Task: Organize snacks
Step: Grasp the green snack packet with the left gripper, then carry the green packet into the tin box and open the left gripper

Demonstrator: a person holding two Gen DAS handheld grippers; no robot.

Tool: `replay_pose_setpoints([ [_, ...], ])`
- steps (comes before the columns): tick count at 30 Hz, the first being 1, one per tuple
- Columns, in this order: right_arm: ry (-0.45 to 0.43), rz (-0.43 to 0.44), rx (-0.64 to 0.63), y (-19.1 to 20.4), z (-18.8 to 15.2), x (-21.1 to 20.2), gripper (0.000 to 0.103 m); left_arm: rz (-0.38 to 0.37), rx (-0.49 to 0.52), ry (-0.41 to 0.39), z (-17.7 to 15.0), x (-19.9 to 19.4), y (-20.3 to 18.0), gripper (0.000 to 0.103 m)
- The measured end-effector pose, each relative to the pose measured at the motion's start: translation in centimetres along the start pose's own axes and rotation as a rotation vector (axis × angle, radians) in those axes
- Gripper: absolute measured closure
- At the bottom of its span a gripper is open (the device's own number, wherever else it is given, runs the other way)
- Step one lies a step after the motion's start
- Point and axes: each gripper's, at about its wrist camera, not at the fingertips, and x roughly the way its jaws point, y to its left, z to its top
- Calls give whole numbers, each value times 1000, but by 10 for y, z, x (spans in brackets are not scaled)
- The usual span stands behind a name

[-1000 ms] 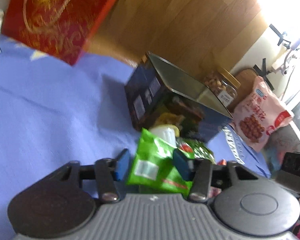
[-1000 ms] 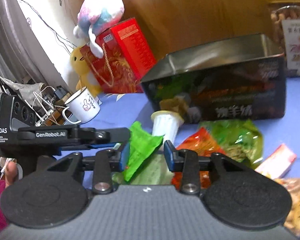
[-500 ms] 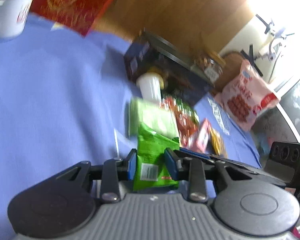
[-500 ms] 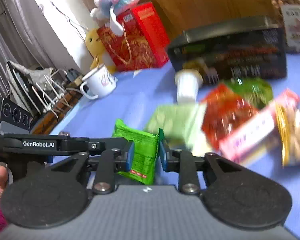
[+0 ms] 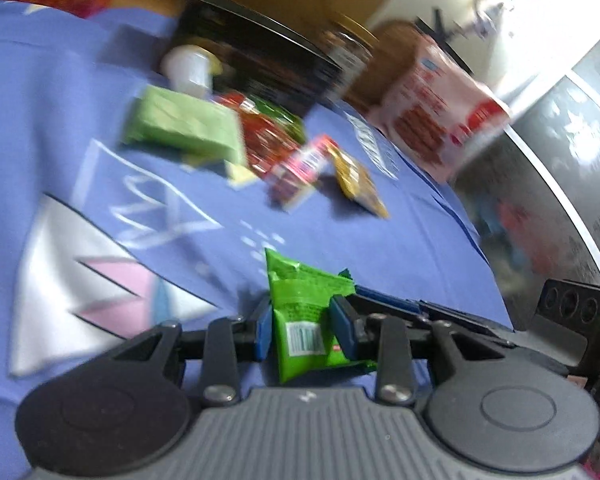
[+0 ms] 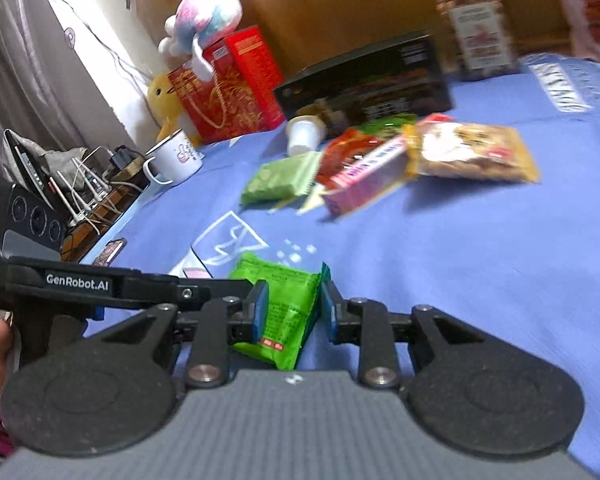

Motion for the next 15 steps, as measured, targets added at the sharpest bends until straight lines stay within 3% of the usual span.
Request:
replay_pose_setpoints([
  [3,-31,-24,1,-5,-14,-20,70,-16,48,19,-8,6,-16,72],
  [6,-41,-24,-7,-8,-26,-33,58,-8,84,30,-11,8,-25,71],
  [8,-56,-11,-20,-7,-29,-40,57,-5,90,38,-10,6,-27,70],
  [11,-68,-26,-95,1,-33,-46,46,5,100,45,-9,1,-27,68],
  [15,-44,-45,-187,8,-39,-40,44,16,126,36,-10,-8,-28,65],
])
